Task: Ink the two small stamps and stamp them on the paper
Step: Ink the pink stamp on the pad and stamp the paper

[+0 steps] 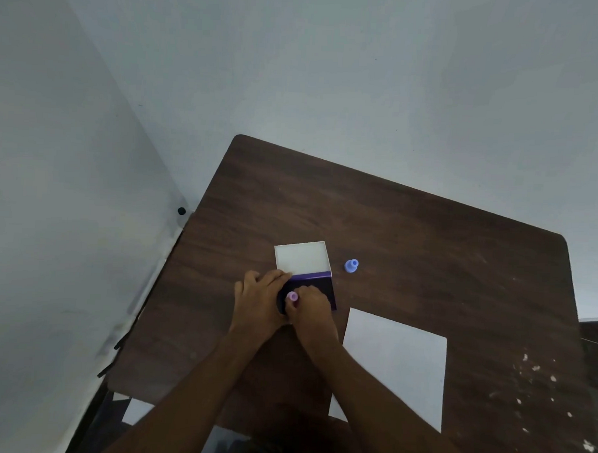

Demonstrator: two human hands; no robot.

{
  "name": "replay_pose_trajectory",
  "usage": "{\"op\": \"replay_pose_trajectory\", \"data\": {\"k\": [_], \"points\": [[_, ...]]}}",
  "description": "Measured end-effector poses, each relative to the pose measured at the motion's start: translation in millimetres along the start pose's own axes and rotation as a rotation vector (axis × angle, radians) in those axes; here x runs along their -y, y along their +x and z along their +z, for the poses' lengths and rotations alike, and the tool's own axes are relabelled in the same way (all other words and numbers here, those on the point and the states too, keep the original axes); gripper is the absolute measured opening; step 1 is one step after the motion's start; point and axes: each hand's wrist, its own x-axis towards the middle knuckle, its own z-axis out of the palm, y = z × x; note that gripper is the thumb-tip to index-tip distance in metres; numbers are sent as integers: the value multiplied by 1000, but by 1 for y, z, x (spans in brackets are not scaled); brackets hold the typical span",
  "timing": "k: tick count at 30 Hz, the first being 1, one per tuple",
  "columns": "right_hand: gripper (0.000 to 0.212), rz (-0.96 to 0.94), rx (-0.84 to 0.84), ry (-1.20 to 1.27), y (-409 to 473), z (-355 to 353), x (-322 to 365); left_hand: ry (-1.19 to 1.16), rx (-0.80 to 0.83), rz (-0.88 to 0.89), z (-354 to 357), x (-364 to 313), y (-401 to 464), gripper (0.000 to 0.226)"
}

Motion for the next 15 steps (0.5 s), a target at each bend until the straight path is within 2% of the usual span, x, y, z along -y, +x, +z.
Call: {"op": "replay_pose_trajectory", "data": {"k": [4, 8, 15], "points": [[47, 32, 28, -11, 3, 1, 4, -33, 5, -3, -1, 0, 0, 77], [43, 36, -24, 56, 3, 1, 2, -43, 3, 7, -4, 0, -1, 78], [49, 51, 35, 79, -2, -8, 6, -24, -2, 13, -5, -2, -2, 76]]}}
